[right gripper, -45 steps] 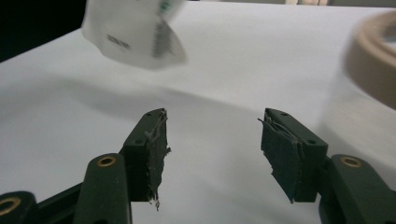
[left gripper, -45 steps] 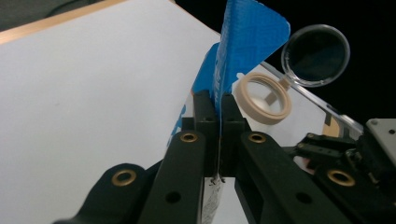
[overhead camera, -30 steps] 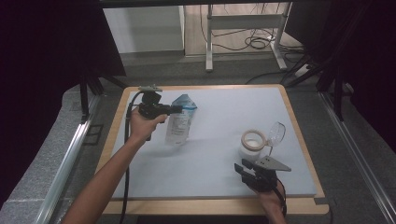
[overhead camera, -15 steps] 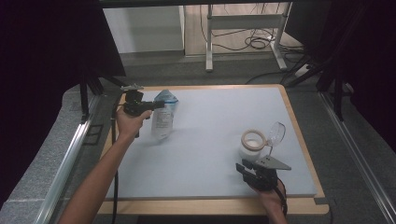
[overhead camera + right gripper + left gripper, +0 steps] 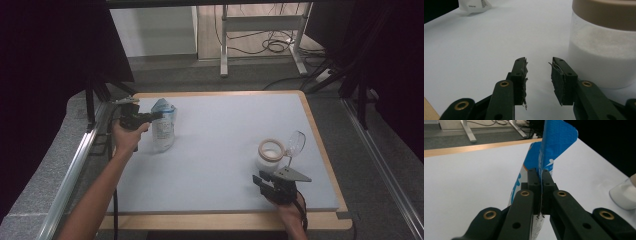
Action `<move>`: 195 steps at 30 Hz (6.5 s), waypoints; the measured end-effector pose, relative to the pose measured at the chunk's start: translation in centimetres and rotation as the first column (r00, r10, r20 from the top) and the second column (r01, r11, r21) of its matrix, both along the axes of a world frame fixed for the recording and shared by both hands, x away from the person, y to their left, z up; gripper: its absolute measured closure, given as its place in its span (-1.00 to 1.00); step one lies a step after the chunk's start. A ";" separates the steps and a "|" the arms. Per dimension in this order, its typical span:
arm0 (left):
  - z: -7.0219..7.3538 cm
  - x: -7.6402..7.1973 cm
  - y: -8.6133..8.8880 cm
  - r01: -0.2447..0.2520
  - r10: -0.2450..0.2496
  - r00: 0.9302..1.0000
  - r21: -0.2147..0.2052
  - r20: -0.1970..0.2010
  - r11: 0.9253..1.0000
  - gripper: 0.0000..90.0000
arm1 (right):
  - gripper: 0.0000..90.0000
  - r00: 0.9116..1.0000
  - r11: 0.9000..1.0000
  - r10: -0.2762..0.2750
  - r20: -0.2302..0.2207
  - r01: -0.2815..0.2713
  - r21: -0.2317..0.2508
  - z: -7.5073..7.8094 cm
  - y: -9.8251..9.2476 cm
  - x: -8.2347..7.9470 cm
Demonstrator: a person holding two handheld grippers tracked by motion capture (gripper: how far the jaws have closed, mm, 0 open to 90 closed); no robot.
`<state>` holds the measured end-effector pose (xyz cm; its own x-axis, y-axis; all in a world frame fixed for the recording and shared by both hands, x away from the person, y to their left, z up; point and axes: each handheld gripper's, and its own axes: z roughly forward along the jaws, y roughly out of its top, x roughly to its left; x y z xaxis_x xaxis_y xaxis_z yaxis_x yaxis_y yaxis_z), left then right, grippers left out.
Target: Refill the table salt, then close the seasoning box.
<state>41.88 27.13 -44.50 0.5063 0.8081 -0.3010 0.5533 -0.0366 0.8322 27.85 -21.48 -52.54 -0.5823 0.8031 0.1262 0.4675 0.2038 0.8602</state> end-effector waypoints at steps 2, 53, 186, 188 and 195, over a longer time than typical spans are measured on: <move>-0.1 -0.3 0.3 0.003 -0.003 1.000 0.003 -0.001 1.000 1.00 | 0.43 1.000 1.000 -0.001 0.001 0.001 0.001 0.0 0.0 0.0; -1.6 -2.4 0.6 0.053 -0.054 0.998 0.038 0.030 0.998 -0.13 | 0.39 0.999 1.000 -0.027 0.023 0.027 0.011 0.5 -0.7 0.0; -8.9 -12.2 -6.1 0.283 -0.280 0.958 0.039 -0.068 0.958 -0.07 | 0.99 0.982 0.997 -0.065 0.176 0.056 0.054 6.5 -3.7 3.3; -8.9 -12.2 -6.1 0.282 -0.279 0.958 0.039 -0.069 0.959 -0.07 | 0.99 0.982 0.997 -0.066 0.178 0.056 0.057 6.5 -3.7 3.2; -9.0 -12.2 -6.0 0.275 -0.272 0.960 0.050 -0.065 0.960 -0.08 | 0.99 0.979 0.995 -0.069 0.192 0.054 0.080 7.0 -4.7 2.4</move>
<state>29.63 21.12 -53.48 0.6937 0.6583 -0.2923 0.5615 -0.2402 0.7919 30.29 -26.22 -45.53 -0.5512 0.8309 0.0762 0.2999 0.1121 0.9474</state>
